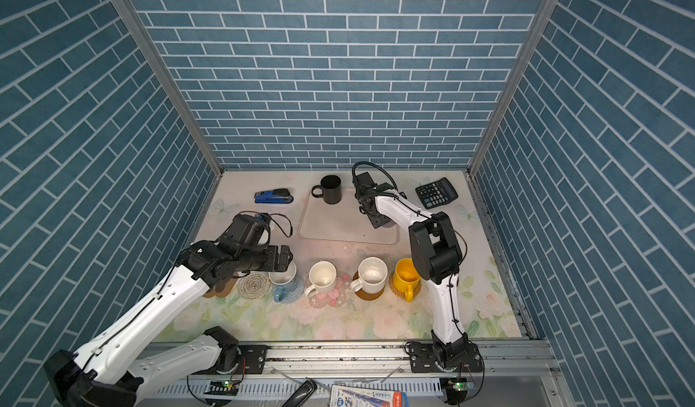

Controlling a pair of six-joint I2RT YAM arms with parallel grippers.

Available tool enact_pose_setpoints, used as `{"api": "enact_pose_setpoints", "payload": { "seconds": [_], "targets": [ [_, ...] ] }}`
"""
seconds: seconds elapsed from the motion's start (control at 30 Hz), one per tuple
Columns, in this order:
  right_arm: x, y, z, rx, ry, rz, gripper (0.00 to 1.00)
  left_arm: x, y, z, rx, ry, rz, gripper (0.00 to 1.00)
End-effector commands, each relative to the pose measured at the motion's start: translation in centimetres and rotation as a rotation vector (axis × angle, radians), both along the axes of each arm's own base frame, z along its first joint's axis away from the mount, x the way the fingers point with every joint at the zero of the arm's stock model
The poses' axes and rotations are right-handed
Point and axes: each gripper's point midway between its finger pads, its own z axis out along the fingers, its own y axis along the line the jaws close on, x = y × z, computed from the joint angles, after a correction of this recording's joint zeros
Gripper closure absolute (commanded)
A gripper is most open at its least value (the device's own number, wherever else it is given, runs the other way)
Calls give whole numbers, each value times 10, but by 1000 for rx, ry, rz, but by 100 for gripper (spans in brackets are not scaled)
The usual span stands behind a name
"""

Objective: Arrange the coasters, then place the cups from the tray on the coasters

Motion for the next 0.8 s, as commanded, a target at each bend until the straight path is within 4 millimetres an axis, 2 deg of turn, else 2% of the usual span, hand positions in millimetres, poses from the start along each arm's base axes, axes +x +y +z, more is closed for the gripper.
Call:
{"api": "enact_pose_setpoints", "payload": {
  "seconds": [0.0, 0.1, 0.27, 0.5, 0.63, 0.77],
  "targets": [
    [7, -1, 19, -44, -67, 70, 28, 11, -3, 6, -11, -14, 13, 1],
    [13, 3, 32, -58, -100, 126, 23, 17, -10, 5, -19, -4, 7, 1],
    [18, 4, 59, -78, -175, 220, 21, 36, -23, 19, -24, -46, -42, 2],
    [17, 11, 111, -54, -448, 450, 19, 73, -63, 39, -79, -120, -167, 4],
    [7, 0, 124, 10, -572, 557, 19, 94, -90, 41, -127, -129, -215, 6],
    [-1, -24, 124, 34, -558, 598, 22, 115, -120, 40, -134, -137, -285, 12]
  ]
}}
